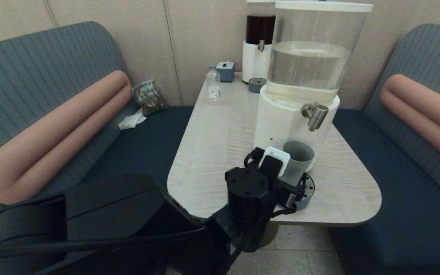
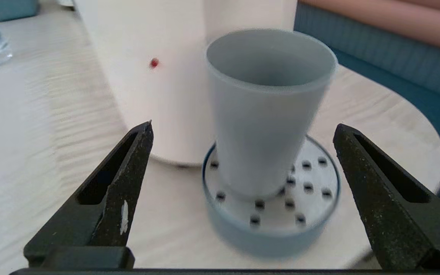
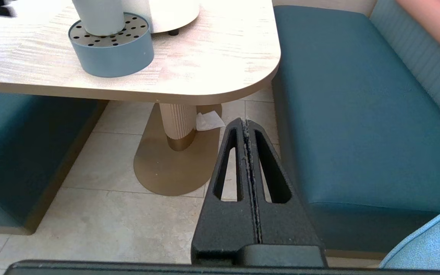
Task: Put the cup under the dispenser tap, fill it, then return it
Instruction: Place it under the water dispenser, then turn on the faucet
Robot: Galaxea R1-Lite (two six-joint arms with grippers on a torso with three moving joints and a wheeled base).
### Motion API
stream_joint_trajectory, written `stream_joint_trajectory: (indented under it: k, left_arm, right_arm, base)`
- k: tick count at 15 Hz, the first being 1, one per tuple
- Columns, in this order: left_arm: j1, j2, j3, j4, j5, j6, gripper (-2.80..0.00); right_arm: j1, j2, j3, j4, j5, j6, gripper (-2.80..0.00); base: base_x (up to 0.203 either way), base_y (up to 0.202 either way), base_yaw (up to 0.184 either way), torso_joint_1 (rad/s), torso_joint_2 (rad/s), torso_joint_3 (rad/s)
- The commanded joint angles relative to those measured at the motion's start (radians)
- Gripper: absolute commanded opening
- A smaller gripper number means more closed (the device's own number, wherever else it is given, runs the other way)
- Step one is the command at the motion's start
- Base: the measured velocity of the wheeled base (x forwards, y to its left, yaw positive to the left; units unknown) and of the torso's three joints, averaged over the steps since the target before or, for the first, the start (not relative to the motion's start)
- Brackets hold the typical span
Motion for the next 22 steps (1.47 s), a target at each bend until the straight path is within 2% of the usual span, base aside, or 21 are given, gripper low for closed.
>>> stream_joint_trajectory:
  k: [1, 11, 16, 17, 19, 22]
  left_arm:
    - [-0.006, -0.061, 0.076, -0.034, 0.011, 0.003, 0.00]
    - [-0.009, -0.426, 0.460, -0.124, 0.094, 0.007, 0.00]
    - [0.036, -0.614, 0.623, -0.134, 0.121, 0.011, 0.00]
    - [0.042, -0.641, 0.649, -0.133, 0.154, 0.019, -2.80]
    - [0.051, -0.674, 0.671, -0.138, 0.215, 0.026, -2.80]
    - [0.128, -0.714, 0.688, -0.135, 0.251, 0.061, -2.80]
  right_arm:
    - [0.000, 0.000, 0.000, 0.000, 0.000, 0.000, -2.80]
    - [0.001, 0.000, 0.000, 0.000, 0.000, 0.000, -2.80]
    - [0.000, 0.000, 0.000, 0.000, 0.000, 0.000, -2.80]
    - [0.000, 0.000, 0.000, 0.000, 0.000, 0.000, -2.80]
    - [0.000, 0.000, 0.000, 0.000, 0.000, 0.000, -2.80]
    - [0.000, 0.000, 0.000, 0.000, 0.000, 0.000, -2.80]
  base:
    - [0.000, 0.000, 0.000, 0.000, 0.00, 0.000]
    - [0.000, 0.000, 0.000, 0.000, 0.00, 0.000]
    - [0.000, 0.000, 0.000, 0.000, 0.00, 0.000]
    - [0.000, 0.000, 0.000, 0.000, 0.00, 0.000]
    - [0.000, 0.000, 0.000, 0.000, 0.00, 0.000]
    - [0.000, 0.000, 0.000, 0.000, 0.00, 0.000]
